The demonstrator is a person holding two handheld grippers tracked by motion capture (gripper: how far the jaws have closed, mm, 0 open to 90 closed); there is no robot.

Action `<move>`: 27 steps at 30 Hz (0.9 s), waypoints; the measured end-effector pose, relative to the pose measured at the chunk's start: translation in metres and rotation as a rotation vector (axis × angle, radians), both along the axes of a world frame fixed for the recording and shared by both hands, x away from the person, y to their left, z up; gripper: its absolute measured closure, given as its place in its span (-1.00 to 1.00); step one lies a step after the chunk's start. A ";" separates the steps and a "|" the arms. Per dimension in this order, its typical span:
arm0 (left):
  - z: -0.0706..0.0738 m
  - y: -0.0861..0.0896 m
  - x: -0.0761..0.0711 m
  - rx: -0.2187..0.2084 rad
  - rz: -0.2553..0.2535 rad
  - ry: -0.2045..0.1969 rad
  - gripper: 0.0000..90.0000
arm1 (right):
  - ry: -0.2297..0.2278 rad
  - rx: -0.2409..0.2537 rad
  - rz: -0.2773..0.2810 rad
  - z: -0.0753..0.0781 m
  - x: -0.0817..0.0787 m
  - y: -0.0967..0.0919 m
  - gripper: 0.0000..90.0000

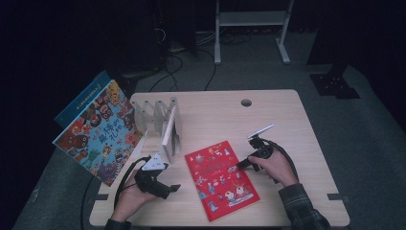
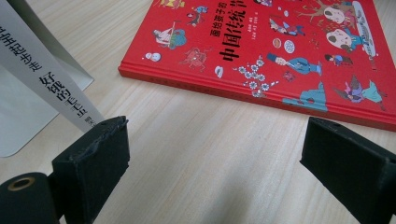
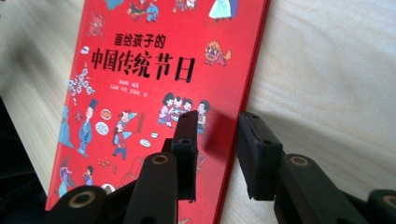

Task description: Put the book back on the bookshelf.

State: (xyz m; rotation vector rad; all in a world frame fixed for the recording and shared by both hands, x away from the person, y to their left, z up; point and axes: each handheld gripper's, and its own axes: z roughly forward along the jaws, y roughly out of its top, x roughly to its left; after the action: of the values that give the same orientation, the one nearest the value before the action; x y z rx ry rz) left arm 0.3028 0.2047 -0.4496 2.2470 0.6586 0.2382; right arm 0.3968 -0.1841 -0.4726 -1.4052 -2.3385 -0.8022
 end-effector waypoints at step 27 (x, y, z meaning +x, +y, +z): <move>-0.021 -0.024 -0.001 0.052 -0.058 0.036 -0.85 | 0.025 0.038 -0.001 -0.004 0.003 0.000 0.54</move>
State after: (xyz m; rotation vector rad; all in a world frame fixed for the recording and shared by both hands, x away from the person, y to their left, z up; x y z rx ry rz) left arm 0.3019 0.1804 -0.4705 2.3213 0.6121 0.1885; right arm 0.4001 -0.1844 -0.4770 -1.3922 -2.2922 -0.8209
